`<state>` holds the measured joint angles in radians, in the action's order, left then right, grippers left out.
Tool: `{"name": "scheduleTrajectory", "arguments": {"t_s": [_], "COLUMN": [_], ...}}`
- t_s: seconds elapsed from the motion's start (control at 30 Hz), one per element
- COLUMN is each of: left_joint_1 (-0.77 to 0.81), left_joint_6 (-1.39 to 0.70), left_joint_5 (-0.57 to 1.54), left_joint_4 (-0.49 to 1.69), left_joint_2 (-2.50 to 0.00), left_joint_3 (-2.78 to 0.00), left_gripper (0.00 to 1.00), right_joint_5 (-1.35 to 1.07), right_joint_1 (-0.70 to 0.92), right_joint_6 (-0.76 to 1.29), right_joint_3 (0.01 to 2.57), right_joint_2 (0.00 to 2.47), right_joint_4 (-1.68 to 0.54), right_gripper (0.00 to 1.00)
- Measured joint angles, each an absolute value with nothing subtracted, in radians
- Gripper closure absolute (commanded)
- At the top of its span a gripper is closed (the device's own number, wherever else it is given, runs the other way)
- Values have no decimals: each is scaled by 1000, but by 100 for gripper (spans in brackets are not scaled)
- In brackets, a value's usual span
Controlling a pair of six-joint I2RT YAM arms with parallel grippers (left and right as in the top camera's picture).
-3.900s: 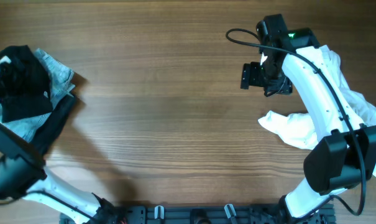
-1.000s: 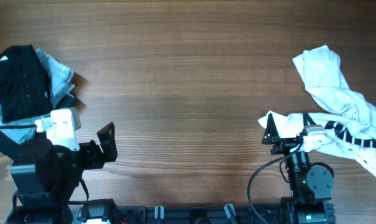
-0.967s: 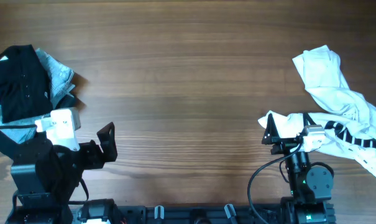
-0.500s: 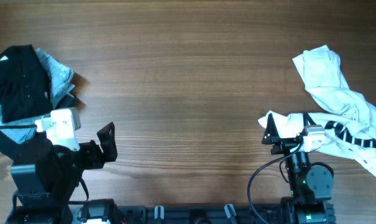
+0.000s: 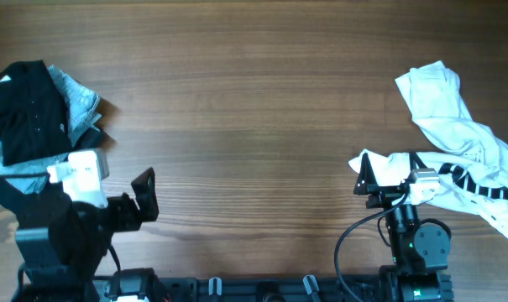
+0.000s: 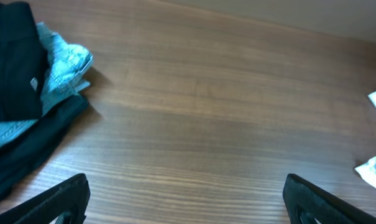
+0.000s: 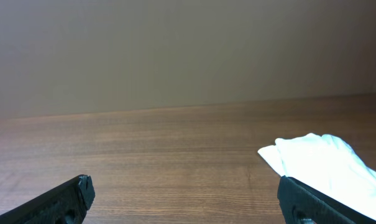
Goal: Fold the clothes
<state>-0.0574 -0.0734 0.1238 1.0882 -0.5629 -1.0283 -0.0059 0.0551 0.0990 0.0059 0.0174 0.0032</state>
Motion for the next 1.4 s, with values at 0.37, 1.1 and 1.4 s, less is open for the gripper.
{"name": "scheduleTrajectory", "arguments": {"t_s": [0.37, 1.1, 1.4], "left_joint_1": [-57, -31, -31], "left_joint_6": [-74, -81, -81], "left_joint_5": [104, 128, 128], "left_joint_4": [537, 62, 62], "left_joint_2": [-157, -13, -13], "left_joint_3": [-416, -12, -12], "left_gripper": [0, 0, 0], "right_joint_5": [-6, -6, -6], "right_joint_1": [55, 55, 55], "right_joint_6": [96, 88, 88], "right_joint_3": [6, 6, 6], "right_joint_2": [16, 14, 14], "right_joint_4": [4, 4, 4], "right_gripper": [0, 0, 0]}}
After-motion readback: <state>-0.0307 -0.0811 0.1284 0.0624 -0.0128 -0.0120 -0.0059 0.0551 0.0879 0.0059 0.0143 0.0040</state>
